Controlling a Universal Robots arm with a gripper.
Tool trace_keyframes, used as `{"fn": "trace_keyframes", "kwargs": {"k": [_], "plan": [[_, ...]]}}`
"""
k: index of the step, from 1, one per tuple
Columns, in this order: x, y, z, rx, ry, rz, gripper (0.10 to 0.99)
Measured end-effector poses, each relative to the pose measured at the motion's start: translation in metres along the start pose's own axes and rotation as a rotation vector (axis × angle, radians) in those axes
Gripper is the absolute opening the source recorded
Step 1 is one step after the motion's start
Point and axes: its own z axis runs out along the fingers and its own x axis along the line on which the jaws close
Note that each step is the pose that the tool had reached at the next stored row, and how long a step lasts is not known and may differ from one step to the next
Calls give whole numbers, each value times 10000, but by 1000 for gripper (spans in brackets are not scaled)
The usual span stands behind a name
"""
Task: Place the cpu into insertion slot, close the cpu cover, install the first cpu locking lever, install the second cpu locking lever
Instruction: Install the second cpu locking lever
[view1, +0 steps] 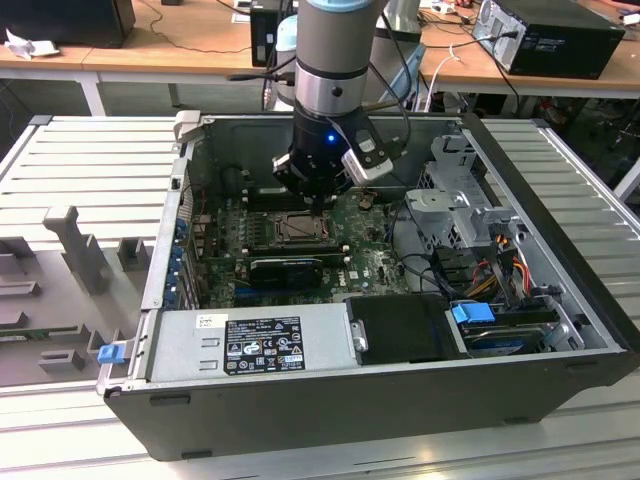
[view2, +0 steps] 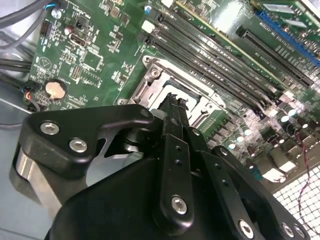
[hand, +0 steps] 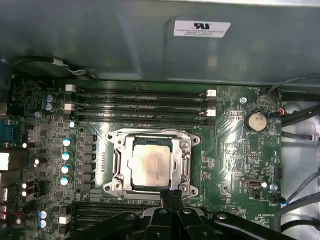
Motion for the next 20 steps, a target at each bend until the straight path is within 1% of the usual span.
{"fn": "trace_keyframes", "kwargs": {"k": [2,3,4,5,6,7,8,9,12,14,17,18,19,20], "plan": [[4,-18,5,-6,0,1,106],[4,-30,9,-41,4,0,106],[5,-38,12,-104,8,1,106],[5,-44,13,-211,11,1,106],[6,-51,13,-393,14,2,106],[7,-61,14,-491,12,3,106],[9,-75,19,-523,12,2,106],[11,-94,28,-531,15,3,106],[17,-153,86,-536,50,4,106],[26,-175,119,-535,83,-6,106],[47,-242,149,-546,108,-46,106],[62,-281,155,-588,106,-49,106],[75,-299,158,-650,104,-47,106],[101,-320,159,-843,97,-49,106]]}}
